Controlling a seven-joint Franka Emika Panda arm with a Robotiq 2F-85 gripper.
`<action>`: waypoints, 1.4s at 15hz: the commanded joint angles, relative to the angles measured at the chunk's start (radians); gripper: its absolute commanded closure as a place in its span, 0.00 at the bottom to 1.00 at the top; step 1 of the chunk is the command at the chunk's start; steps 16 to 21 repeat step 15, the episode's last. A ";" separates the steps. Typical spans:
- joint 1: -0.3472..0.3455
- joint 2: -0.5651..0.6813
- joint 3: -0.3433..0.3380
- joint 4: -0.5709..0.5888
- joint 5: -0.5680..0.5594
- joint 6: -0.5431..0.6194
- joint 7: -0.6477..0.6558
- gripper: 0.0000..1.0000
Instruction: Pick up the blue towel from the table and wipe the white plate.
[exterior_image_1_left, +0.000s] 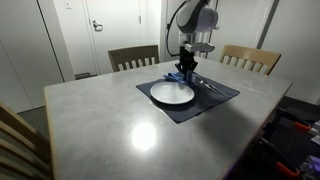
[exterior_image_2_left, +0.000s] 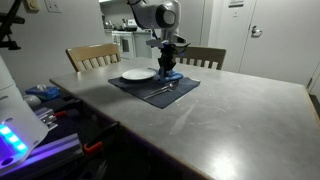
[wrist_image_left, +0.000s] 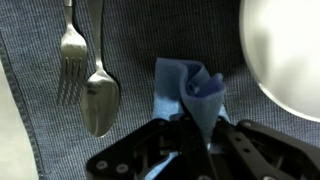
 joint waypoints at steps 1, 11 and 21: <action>0.021 0.042 -0.012 0.032 -0.019 0.002 0.032 0.98; 0.028 -0.177 -0.018 -0.178 -0.063 0.000 0.031 0.10; 0.022 -0.270 -0.014 -0.238 -0.077 -0.013 0.023 0.00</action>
